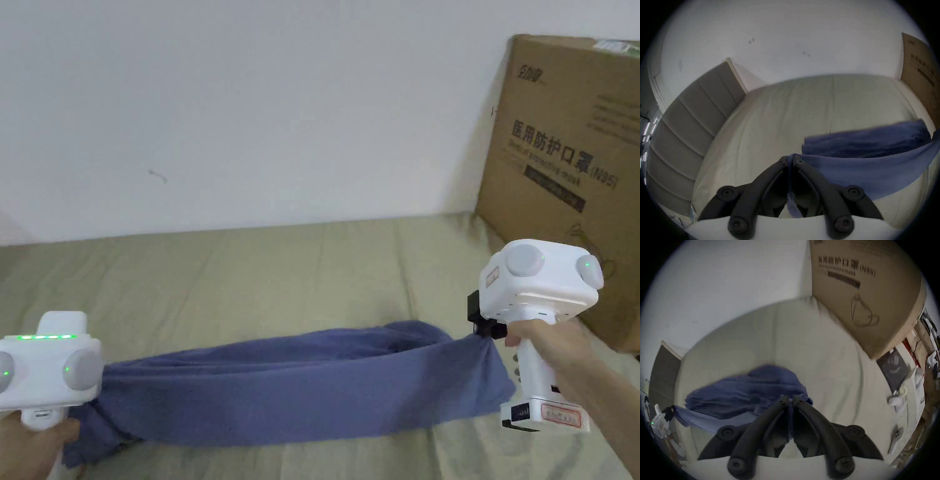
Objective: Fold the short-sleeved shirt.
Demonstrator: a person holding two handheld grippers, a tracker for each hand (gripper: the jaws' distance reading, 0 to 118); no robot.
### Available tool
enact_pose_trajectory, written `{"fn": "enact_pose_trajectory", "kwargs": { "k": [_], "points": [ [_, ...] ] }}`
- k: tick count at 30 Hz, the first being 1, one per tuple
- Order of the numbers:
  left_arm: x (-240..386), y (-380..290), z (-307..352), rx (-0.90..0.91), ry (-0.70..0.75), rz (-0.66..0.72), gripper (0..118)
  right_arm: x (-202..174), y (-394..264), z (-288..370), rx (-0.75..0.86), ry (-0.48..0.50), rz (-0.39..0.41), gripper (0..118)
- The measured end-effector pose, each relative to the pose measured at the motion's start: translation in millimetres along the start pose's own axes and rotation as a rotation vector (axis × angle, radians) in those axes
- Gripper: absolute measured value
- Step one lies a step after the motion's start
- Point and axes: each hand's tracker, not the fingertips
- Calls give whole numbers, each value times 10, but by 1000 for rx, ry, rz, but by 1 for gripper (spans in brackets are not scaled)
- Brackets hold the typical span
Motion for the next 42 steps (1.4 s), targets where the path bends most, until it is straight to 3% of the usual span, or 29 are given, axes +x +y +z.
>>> {"fn": "enact_pose_trajectory", "kwargs": {
  "k": [6, 10, 17, 26, 31, 37, 38, 39, 40, 41, 42],
  "points": [
    [-154, -398, 134, -36, -45, 31, 4, 206, -485, -57, -42, 18, 11, 4],
    [-434, -785, 515, -29, -94, 45, 4, 455, -1039, 241, -30, 43, -6, 4],
    [-822, -1903, 1437, -41, -123, 26, 4, 902, -2377, 977, -58, 54, 6, 4],
    [-1282, -3252, 2436, -76, -108, -13, 4, 1200, -4015, 1809, -84, 68, 31, 4],
    [-1363, -3595, 2736, -77, -117, -1, 4, 1349, -4459, 1957, -94, 61, 8, 4],
    [-1371, -3666, 2843, -42, -128, 8, 5, 1344, -4498, 2008, -57, 64, -1, 4],
    [-1384, -3651, 2848, -46, -141, 29, 10, 1268, -4497, 2090, -40, 65, 18, 4],
    [-1394, -3645, 2855, -45, -160, 54, 26, 1243, -4487, 2109, -33, 55, 26, 6],
    [-1405, -3634, 2865, -51, -171, 65, 72, 1217, -4478, 2130, -23, 39, 29, 21],
    [-1412, -3617, 2845, -64, -183, 63, 107, 1196, -4475, 2161, -8, 21, 25, 44],
    [-1415, -3619, 2844, -74, -201, 67, 118, 1231, -4467, 2151, 9, -4, 26, 74]
  ]
}}
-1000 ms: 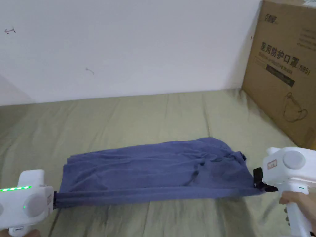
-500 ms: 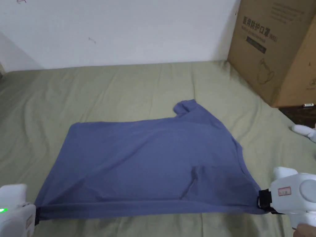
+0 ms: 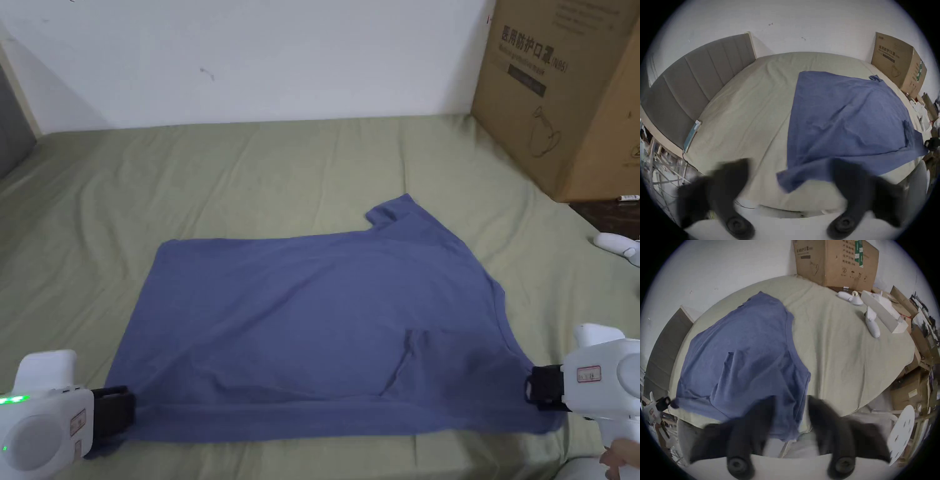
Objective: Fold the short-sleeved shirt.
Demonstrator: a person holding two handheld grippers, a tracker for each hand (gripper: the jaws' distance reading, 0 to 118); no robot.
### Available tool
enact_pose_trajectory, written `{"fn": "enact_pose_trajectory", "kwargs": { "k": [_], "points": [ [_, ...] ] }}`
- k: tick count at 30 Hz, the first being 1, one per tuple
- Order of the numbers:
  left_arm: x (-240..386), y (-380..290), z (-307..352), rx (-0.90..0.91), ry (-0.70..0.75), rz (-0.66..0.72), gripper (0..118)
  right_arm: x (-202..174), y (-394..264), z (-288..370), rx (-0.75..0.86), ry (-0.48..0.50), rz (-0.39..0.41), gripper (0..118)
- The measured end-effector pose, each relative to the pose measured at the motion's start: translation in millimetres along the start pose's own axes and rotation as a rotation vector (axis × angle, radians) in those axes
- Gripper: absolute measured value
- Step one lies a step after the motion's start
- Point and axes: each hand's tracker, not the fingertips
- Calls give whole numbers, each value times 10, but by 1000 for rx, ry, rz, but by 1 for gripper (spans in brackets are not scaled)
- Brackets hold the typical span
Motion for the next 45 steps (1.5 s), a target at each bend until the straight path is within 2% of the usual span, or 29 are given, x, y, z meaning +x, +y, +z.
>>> {"fn": "enact_pose_trajectory", "kwargs": {
  "k": [1, 3, 4, 5, 6, 7, 8, 13, 16, 17, 19, 20, 21, 23, 24, 25, 27, 29, 31, 34, 35, 37, 38, 42, 43, 44, 45],
  "points": [
    [0, -10, 39, 6, -11, -1, 109, -18, -7, 37, 16, -3, 8, 93],
    [-23, 20, 175, 41, -22, 7, 106, -60, -34, 154, 58, 10, 12, 93],
    [-32, 32, 207, 31, -18, 7, 101, -49, -23, 159, 49, 17, 20, 91],
    [-59, 19, 255, 33, -22, 9, 84, -73, -40, 198, 49, 23, 30, 85],
    [-84, -4, 296, 52, -40, 16, 52, -96, -68, 227, 68, 40, 44, 66],
    [-93, -90, 336, 53, -50, 18, 3, -129, -98, 241, 78, 47, 61, 19],
    [-98, -135, 340, 46, -46, 21, 0, -155, -122, 237, 79, 42, 69, 0],
    [-167, -418, 298, -4, -25, 51, 0, -162, -249, 26, 28, 79, -12, 0],
    [-190, -409, 280, -3, -29, 72, 3, -239, -289, -13, 6, 71, 7, 0],
    [-204, -372, 265, -5, -33, 83, 23, -260, -287, -21, -4, 74, 12, 0],
    [-231, -303, 177, -25, -18, 103, 93, -288, -267, -37, -21, 82, 16, 0],
    [-237, -283, 136, -12, -16, 114, 103, -305, -274, -25, -22, 85, 16, 0],
    [-242, -260, 88, -9, -9, 128, 106, -310, -272, -22, -25, 89, 15, 0],
    [-270, -215, -92, -52, -18, 169, 104, -318, -268, -20, -28, 94, 8, 0],
    [-280, -209, -161, -71, -47, 186, 100, -313, -271, -21, -31, 96, 6, 0],
    [-284, -211, -239, -73, -80, 196, 77, -310, -274, -27, -36, 95, 6, 0],
    [-217, -235, -314, -116, -71, 189, 9, -299, -291, -43, -49, 84, 2, 0],
    [-108, -275, -339, -169, -93, 129, 6, -237, -325, -48, -57, 81, -12, 0],
    [-62, -258, -272, -120, -53, 48, 5, -195, -346, -23, -59, 79, -27, 0],
    [-139, -206, -277, -126, -59, 96, 5, -84, -333, -26, -35, 89, -27, 2],
    [-151, -217, -267, -128, -60, 99, 5, -84, -319, -18, -23, 81, -27, 21],
    [-119, -236, -236, -126, -56, 91, 5, -45, -274, -36, -26, 63, -9, 85],
    [-100, -243, -223, -124, -51, 83, 5, -37, -254, -57, -39, 55, -2, 86],
    [-92, -252, -229, -124, -41, 69, 5, 0, -230, -199, -107, 63, 36, 85],
    [-104, -251, -247, -126, -42, 72, 5, -2, -245, -269, -151, 61, 60, 80],
    [-124, -245, -258, -129, -45, 79, 5, 1, -263, -335, -177, 42, 96, 56],
    [-134, -242, -255, -132, -45, 84, 5, -14, -299, -381, -180, 3, 127, 13]
  ]
}}
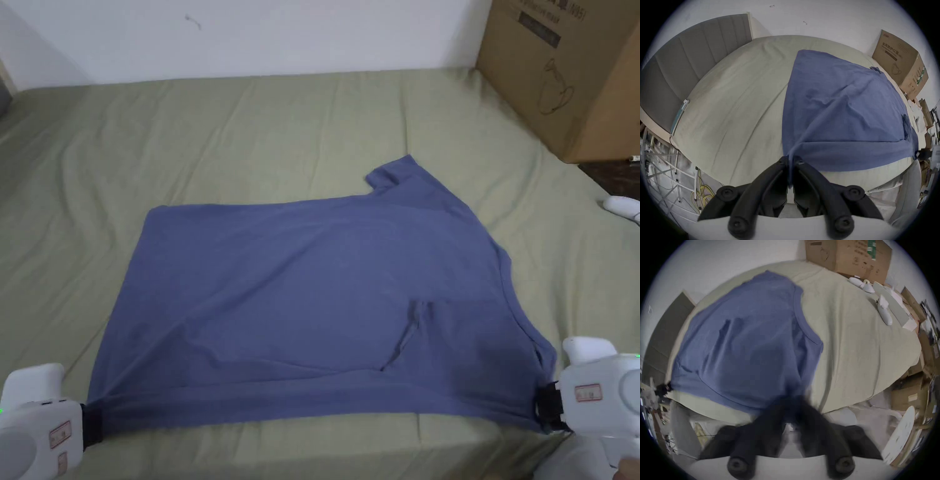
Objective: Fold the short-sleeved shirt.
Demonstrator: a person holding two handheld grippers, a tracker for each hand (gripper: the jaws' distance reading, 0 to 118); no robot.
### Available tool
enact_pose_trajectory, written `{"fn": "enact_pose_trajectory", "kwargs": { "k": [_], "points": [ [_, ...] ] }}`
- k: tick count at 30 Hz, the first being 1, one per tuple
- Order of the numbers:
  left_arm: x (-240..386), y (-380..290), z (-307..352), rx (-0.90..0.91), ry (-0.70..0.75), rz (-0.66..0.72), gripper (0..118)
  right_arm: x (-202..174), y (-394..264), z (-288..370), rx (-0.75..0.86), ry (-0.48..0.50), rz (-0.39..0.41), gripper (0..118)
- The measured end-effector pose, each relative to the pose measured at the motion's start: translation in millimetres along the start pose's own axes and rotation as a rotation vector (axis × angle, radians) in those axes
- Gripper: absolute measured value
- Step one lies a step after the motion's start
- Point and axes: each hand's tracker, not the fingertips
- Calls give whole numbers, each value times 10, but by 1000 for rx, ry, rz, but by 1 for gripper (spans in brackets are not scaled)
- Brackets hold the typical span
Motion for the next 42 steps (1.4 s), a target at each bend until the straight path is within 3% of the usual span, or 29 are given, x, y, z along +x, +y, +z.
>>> {"fn": "enact_pose_trajectory", "kwargs": {
  "k": [1, 12, 21, 22, 23, 24, 25, 27, 28, 30, 31, 32, 33, 34, 35, 38, 41, 42],
  "points": [
    [-10, -3, 12, 0, -3, 4, 5, -3, -7, 22, 18, 21, -31, 1],
    [127, 407, 429, 66, 1, -26, 5, -5, 730, 503, 151, 71, -54, 1],
    [348, 1277, -315, 36, 32, -58, 8, -187, 1719, -187, 98, 10, -53, 1],
    [392, 1297, -402, 31, 54, -70, 25, -204, 1749, -265, 89, 1, -64, 9],
    [409, 1302, -459, 31, 61, -77, 52, -211, 1760, -328, 79, -1, -64, 29],
    [414, 1306, -490, 24, 78, -78, 52, -226, 1764, -360, 72, -9, -66, 39],
    [400, 1303, -503, 19, 104, -71, 62, -239, 1749, -378, 73, -38, -62, 49],
    [356, 1265, -484, 11, 73, -55, 102, -310, 1622, -246, 82, -46, -49, 91],
    [323, 1232, -433, 28, 56, -37, 106, -325, 1578, -174, 97, -40, -42, 90],
    [259, 1225, -389, 22, 50, -32, 104, -345, 1512, -72, 109, -43, -33, 89],
    [225, 1191, -341, 19, 48, -28, 101, -351, 1460, 12, 135, -44, -16, 81],
    [193, 1147, -283, 33, 34, -18, 89, -372, 1413, 71, 158, -55, 0, 68],
    [153, 1070, -201, 57, 8, -6, 65, -402, 1335, 142, 187, -72, 19, 48],
    [148, 1005, -144, 58, 2, -9, 19, -425, 1251, 188, 210, -87, 23, 15],
    [130, 914, -124, 56, 0, -3, 1, -433, 1161, 232, 226, -93, 3, 3],
    [110, 616, -70, 58, 11, 2, 0, -433, 881, 252, 219, -15, -85, 0],
    [52, 540, -100, 41, 5, 21, 0, -443, 842, 136, 192, -12, -55, 0],
    [41, 548, -120, 55, 0, 25, 6, -473, 819, 122, 181, -19, -31, 0]
  ]
}}
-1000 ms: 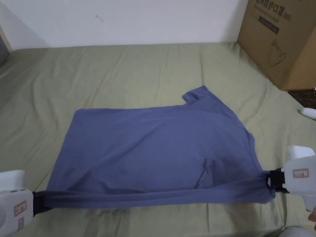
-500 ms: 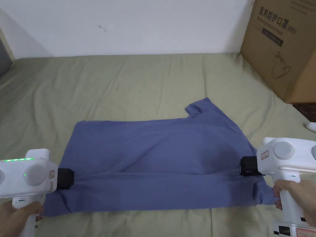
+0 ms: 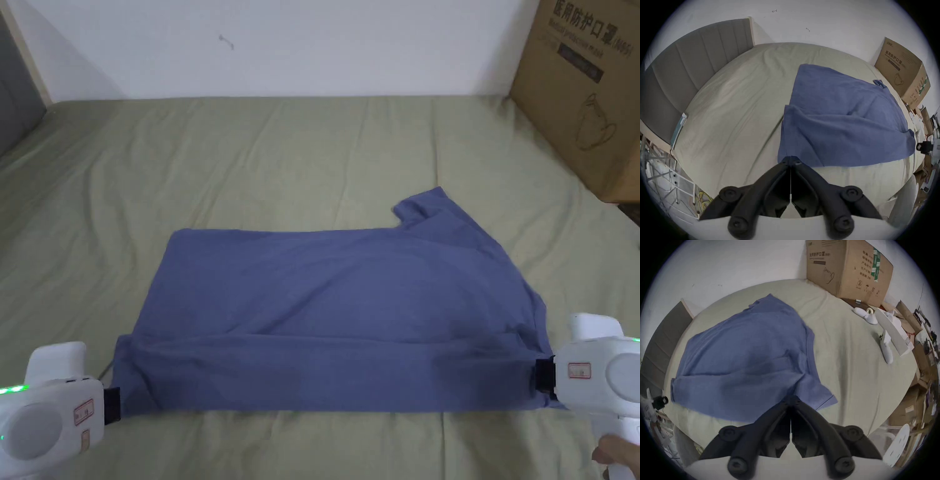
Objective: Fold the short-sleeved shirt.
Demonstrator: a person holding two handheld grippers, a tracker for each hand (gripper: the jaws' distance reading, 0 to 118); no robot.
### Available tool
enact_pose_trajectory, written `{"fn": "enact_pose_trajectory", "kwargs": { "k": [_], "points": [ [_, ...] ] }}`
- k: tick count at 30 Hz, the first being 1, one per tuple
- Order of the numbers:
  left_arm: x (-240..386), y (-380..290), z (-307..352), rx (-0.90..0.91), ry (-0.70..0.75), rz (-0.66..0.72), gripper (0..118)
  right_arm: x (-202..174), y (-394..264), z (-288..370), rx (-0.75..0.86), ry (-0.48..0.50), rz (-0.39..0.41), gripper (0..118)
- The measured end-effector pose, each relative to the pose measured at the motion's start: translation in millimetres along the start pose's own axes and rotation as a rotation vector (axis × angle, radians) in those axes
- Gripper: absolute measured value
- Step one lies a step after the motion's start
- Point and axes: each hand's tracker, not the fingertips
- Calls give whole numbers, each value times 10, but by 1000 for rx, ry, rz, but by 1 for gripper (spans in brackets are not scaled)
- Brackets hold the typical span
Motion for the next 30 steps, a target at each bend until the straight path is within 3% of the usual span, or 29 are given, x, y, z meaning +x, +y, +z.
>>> {"fn": "enact_pose_trajectory", "kwargs": {
  "k": [1, 2, 3, 4, 5, 6, 8, 9, 11, 15, 16, 18, 19, 23, 24, 25, 26, 27, 28, 30],
  "points": [
    [-34, 31, -2, 24, -21, 22, 36, -10, 17, -37, -7, 3, 11, 0],
    [-60, 65, -21, 18, -16, 35, 74, -14, 7, -44, -8, 4, 7, 0],
    [-82, 106, -75, -1, -26, 52, 101, -12, -3, -50, -10, 9, 2, 0],
    [-45, 109, -91, -10, -43, 71, 111, -5, -10, -56, -15, 21, -10, 0],
    [-51, 102, -125, 2, -43, 74, 106, 11, -3, -64, -18, 33, -25, 0],
    [-56, 92, -189, 7, -40, 69, 91, 31, -14, -58, -17, 42, -40, 0],
    [-28, 54, -349, -75, 14, 29, 1, 72, -40, -35, -14, 56, -51, 0],
    [-33, -7, -470, -121, 51, 2, 1, 104, -55, -28, -12, 57, -53, 0],
    [-95, -120, -515, -76, -25, 75, 1, 160, -92, 1, -11, 53, -57, 0],
    [-84, -24, -486, -68, 11, 33, 1, 278, -101, 44, -20, 41, -63, 2],
    [-9, 0, -417, -65, 18, -2, 1, 305, -67, 38, -17, 32, -63, 21],
    [4, 16, -394, -64, 22, -12, 1, 380, 7, 13, 6, -4, -78, 71],
    [-7, 28, -390, -65, 20, -10, 1, 437, 55, -25, 28, -14, -96, 86],
    [-35, 31, -332, -71, -1, 23, 1, 604, 170, -395, -55, 21, -184, 84],
    [-22, 27, -305, -69, -2, 24, 1, 607, 148, -538, -97, 14, -186, 77],
    [-21, 24, -296, -70, -3, 25, 1, 578, 91, -685, -149, -7, -174, 38],
    [-26, 22, -292, -72, -5, 26, 1, 531, 29, -740, -172, -3, -171, 16],
    [-36, 16, -273, -75, -8, 26, 1, 488, -2, -728, -141, 24, -187, 14],
    [-57, 40, -292, -75, -8, 27, 1, 443, 46, -653, -111, -44, -185, 10],
    [-72, 51, -272, -77, -9, 18, 1, 373, 87, -583, -115, -26, -168, 9]
  ]
}}
